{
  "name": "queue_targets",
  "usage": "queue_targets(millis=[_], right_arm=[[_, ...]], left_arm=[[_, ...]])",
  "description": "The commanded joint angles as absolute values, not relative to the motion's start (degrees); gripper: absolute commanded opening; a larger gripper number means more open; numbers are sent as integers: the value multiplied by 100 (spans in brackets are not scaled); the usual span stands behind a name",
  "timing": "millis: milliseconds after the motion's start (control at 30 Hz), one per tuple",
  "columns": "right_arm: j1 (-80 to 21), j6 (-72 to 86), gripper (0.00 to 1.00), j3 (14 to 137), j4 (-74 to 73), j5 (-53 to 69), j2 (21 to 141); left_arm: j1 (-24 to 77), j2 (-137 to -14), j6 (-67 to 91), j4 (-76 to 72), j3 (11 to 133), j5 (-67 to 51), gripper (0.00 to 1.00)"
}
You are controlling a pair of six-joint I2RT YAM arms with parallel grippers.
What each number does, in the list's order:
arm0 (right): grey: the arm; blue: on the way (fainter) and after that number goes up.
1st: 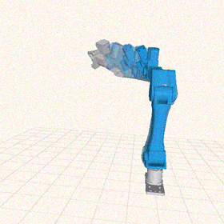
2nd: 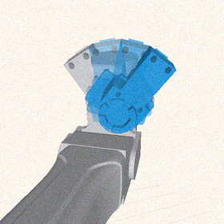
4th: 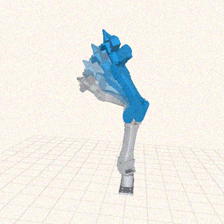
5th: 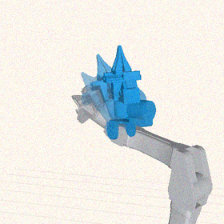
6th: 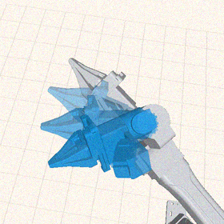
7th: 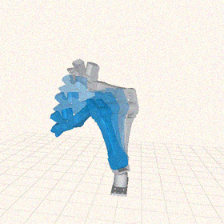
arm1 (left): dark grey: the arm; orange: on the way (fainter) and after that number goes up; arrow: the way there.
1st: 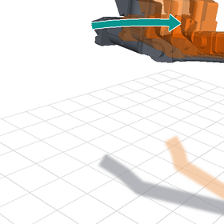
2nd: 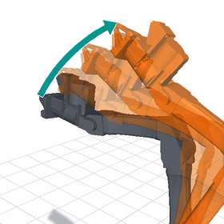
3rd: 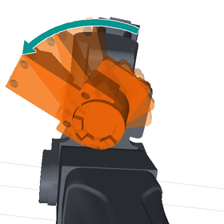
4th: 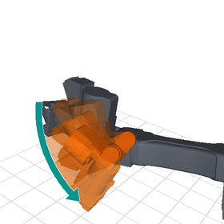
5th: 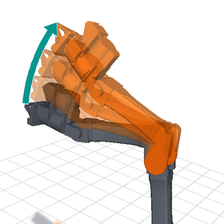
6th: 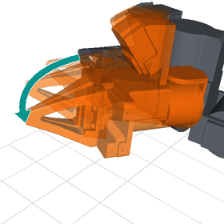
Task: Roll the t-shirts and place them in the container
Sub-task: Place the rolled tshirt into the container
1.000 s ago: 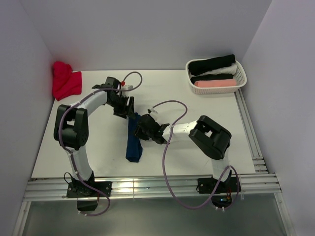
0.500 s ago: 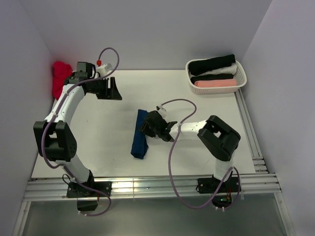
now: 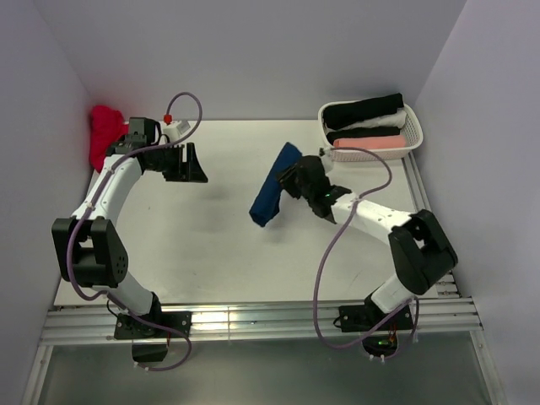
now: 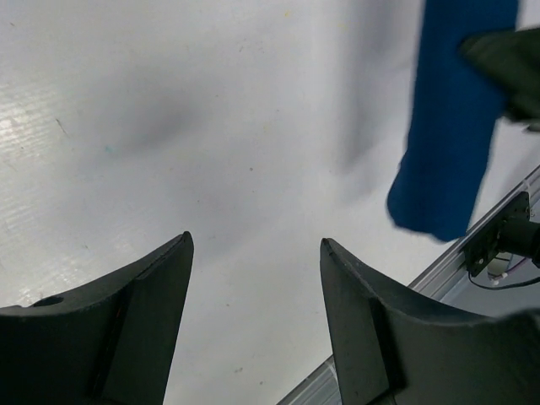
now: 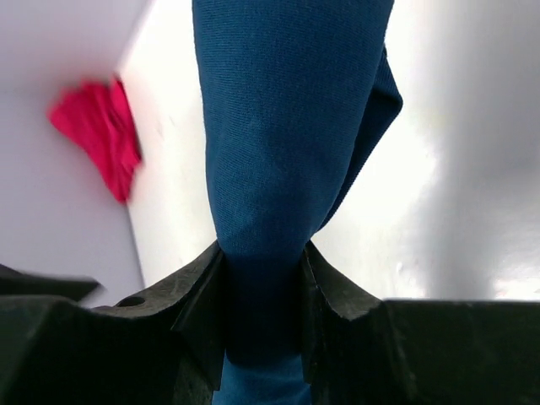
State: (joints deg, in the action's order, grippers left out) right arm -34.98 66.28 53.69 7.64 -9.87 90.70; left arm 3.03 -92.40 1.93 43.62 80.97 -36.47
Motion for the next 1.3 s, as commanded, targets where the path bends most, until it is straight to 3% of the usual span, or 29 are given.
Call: queue_targets(millis=[0, 333, 567, 900, 1267], right_arm=[[-2973, 6530, 0, 5467, 625, -1388, 8325], [-461, 6740, 0, 5782, 386, -1670, 7848], [632, 7461, 0, 6731, 931, -1547, 9235], [861, 7989, 0, 8927, 1098, -1600, 11783], [826, 8051, 0, 10230, 1020, -1398, 13130]], left_arm=[[281, -9000, 70, 4140, 7972, -3893, 67], [281, -9123, 62, 4105, 7822, -3929, 66], [308, -9308, 62, 4140, 7936, -3982, 66], [343, -9554, 62, 4289, 8341, -3700, 66], [378, -9896, 62, 4298, 8473, -3647, 66]])
